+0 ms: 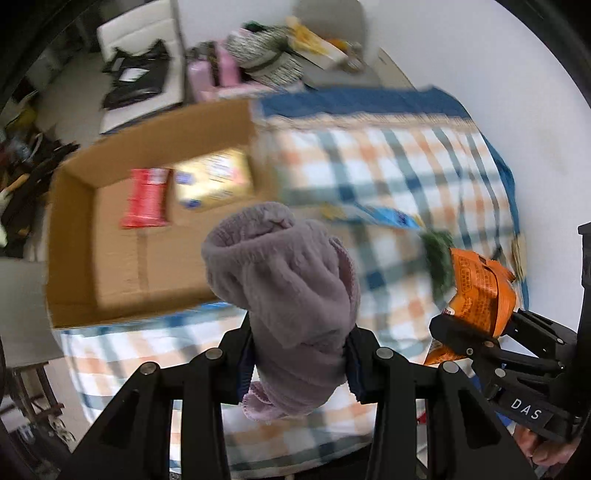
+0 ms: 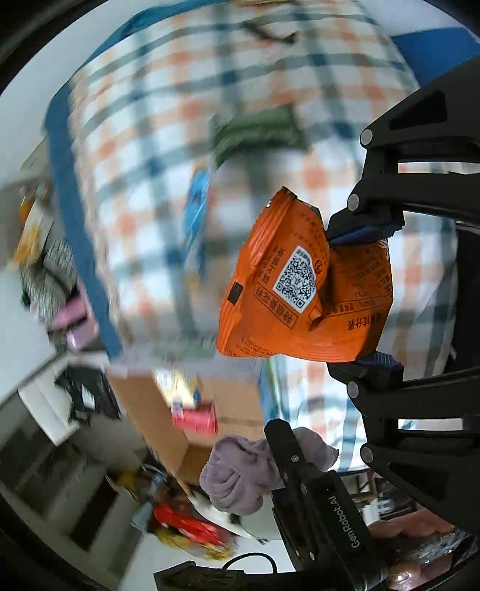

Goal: Organize soft objects
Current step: 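Carry the sock and orange bag into the box and release both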

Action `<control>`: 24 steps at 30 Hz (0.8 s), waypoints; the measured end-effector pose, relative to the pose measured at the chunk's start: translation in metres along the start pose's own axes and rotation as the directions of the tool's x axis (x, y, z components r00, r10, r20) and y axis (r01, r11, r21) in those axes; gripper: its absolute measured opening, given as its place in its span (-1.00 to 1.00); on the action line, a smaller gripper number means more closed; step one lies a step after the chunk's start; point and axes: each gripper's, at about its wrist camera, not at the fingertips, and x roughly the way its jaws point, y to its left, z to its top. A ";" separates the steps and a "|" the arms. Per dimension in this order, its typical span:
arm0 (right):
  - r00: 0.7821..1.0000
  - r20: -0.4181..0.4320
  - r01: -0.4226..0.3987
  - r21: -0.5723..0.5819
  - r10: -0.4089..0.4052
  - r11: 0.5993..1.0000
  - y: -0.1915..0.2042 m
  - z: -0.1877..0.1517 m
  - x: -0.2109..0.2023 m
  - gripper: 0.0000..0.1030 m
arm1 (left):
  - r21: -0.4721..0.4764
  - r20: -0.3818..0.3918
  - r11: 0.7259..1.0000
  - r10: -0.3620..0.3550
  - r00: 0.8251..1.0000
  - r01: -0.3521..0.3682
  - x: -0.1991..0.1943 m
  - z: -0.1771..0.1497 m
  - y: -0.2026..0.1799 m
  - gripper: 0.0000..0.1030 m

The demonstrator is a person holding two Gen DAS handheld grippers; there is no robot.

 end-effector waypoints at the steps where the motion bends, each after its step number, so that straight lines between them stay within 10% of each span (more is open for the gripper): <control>1: 1.000 0.002 -0.007 -0.017 0.007 1.000 0.015 0.007 0.003 -0.04 | -0.014 0.008 1.000 0.009 1.000 -0.008 -0.003 0.002 0.011 -0.28; 12: 0.999 -0.037 0.011 -0.094 -0.015 0.995 0.141 0.074 0.069 -0.04 | -0.145 0.013 0.984 0.104 0.994 -0.101 -0.002 0.047 0.160 -0.28; 24: 0.976 -0.154 0.148 -0.062 -0.156 0.987 0.166 0.110 0.169 -0.04 | -0.126 -0.146 0.970 0.188 0.971 -0.206 0.094 0.114 0.239 -0.28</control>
